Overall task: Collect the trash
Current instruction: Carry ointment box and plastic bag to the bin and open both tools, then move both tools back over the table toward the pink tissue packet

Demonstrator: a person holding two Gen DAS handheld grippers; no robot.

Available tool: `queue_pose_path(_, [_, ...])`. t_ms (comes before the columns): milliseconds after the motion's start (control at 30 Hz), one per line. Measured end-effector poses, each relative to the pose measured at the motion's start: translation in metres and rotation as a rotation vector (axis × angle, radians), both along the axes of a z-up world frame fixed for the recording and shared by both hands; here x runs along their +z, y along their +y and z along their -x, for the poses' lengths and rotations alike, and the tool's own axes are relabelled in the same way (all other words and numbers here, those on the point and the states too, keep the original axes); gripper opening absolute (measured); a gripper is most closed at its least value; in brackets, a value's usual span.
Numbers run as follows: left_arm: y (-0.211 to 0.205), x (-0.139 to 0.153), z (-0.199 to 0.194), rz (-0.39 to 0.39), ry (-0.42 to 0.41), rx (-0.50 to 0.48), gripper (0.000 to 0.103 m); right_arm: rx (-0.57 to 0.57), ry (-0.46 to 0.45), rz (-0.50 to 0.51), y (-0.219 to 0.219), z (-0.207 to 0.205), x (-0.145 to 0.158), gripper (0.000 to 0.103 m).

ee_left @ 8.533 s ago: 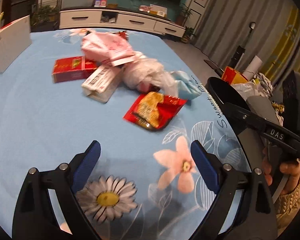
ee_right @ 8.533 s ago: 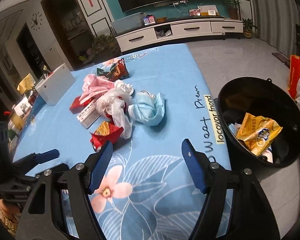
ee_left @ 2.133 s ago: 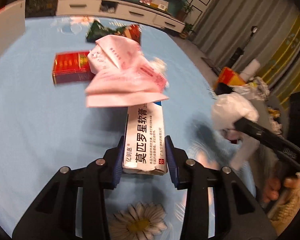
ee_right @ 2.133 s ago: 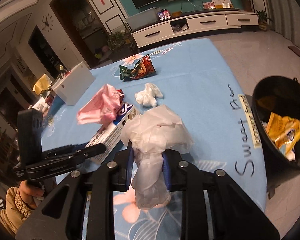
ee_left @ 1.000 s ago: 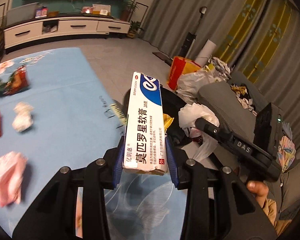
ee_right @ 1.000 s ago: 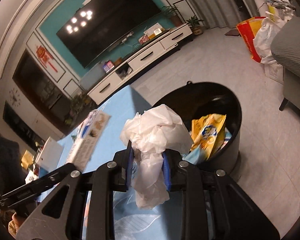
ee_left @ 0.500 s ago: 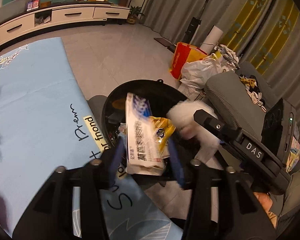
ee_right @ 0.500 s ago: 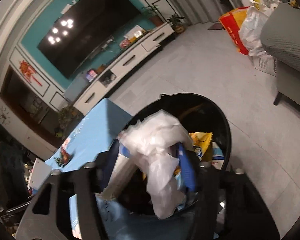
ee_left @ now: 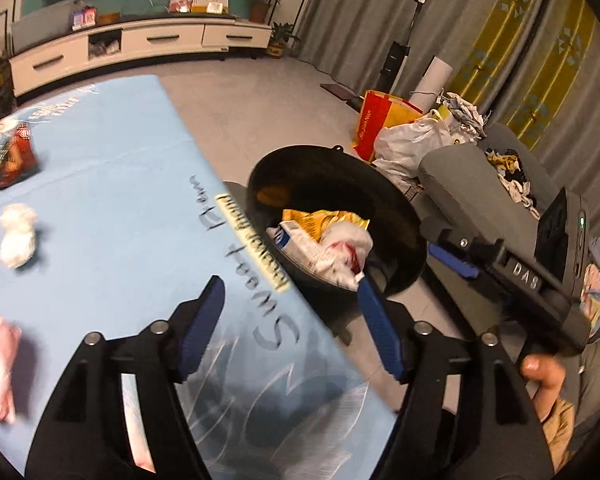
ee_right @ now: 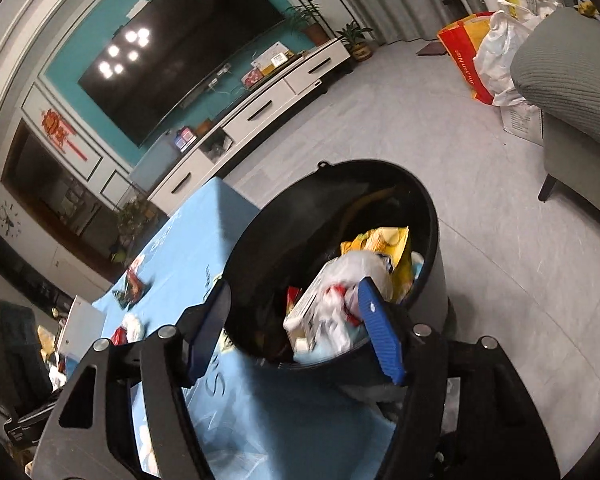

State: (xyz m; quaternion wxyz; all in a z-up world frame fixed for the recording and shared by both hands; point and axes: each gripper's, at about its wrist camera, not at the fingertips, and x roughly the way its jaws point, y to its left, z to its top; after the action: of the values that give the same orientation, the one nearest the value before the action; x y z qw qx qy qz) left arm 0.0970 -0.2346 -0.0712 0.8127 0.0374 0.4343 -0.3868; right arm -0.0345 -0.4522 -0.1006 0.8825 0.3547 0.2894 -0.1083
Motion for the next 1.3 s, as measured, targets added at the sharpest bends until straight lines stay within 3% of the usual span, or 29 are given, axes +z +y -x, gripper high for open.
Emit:
queue_pose_path(167, [0.052,0.008,0.023,-0.012,-0.049,0.079,0.077,0.095,0.042,0.035,0.036,0.004,0.005,0.078])
queue_pose_path(267, [0.090,0.015,0.033,0.003,-0.072,0.138,0.085,0.167,0.059,0.047,0.059,0.001,0.008,0.081])
queue_pose_path(400, [0.158,0.024,0.040,-0.011,-0.126,0.305,0.089,0.263,0.081,0.070,0.095,-0.006,0.010,0.082])
queue_pose_path(667, [0.266,0.006,0.042,-0.017,-0.058,0.567,0.091,0.435,0.113,0.110,0.169,-0.026,0.014,0.082])
queue_pose_path(900, [0.294,-0.001,0.048,-0.017,-0.044,0.643,0.091,0.539,0.134,0.162,0.213,-0.037,0.019,0.082])
queue_pose_path(1300, [0.302,0.003,0.044,-0.021,-0.063,0.668,0.093,0.602,0.148,0.206,0.244,-0.055,0.024,0.082])
